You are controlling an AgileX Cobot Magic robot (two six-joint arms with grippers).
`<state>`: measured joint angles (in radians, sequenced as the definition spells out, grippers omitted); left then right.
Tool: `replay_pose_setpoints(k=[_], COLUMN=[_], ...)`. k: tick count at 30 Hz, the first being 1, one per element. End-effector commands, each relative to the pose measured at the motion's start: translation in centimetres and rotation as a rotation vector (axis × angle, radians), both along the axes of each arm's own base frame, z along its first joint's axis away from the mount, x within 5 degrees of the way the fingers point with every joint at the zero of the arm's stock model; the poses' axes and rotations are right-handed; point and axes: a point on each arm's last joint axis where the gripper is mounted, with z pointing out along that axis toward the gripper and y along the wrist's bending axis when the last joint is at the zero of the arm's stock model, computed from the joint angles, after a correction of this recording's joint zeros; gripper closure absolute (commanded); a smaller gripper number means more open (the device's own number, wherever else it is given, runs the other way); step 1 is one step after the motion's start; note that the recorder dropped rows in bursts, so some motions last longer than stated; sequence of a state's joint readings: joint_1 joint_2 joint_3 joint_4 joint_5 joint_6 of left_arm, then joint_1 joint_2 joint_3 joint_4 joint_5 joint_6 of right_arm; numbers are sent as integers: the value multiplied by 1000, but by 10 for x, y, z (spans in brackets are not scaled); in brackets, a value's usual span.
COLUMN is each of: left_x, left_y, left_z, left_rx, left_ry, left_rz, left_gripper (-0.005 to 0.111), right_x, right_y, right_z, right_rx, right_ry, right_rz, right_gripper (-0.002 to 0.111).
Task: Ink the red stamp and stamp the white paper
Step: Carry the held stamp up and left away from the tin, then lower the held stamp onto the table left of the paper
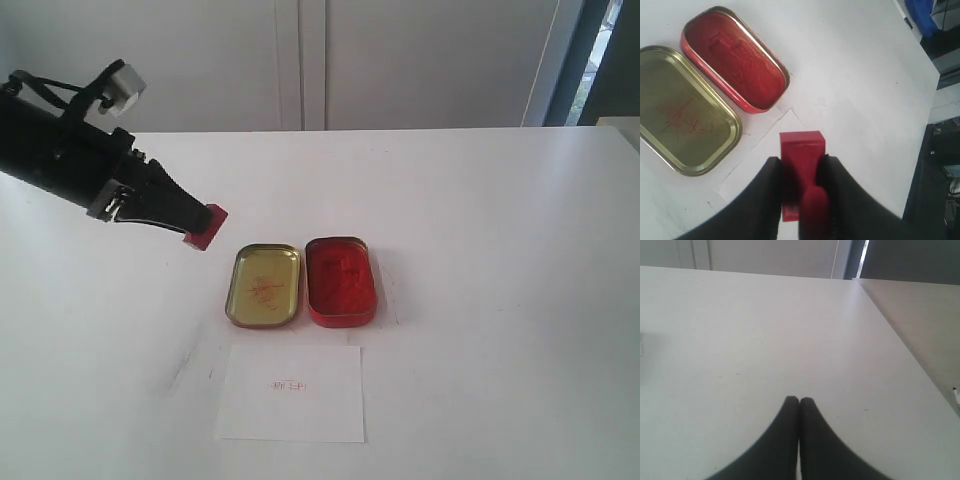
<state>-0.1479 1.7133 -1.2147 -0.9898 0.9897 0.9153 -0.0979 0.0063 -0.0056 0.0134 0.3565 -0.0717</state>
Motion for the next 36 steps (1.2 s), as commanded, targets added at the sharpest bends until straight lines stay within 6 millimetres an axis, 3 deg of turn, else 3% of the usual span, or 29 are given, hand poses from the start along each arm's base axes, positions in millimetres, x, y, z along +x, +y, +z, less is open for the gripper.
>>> replay_pose_setpoints(k=[1, 8, 25, 36], left_x=[-7, -7, -3, 1], left_y=[0, 23, 26, 21], left_z=[-1, -24, -97, -114], left_rx=[-66, -156, -79, -28], left_ry=[20, 154, 357, 371], left_rz=[-6, 78, 149, 219], left_gripper=[107, 107, 107, 107], right_x=[0, 0, 0, 0], right_y=[0, 0, 0, 0], right_z=[0, 0, 0, 0], right_rx=[-9, -9, -9, -9], right_ry=[-14, -14, -14, -14], right_rz=[-4, -4, -4, -4], right_gripper=[108, 108, 108, 108])
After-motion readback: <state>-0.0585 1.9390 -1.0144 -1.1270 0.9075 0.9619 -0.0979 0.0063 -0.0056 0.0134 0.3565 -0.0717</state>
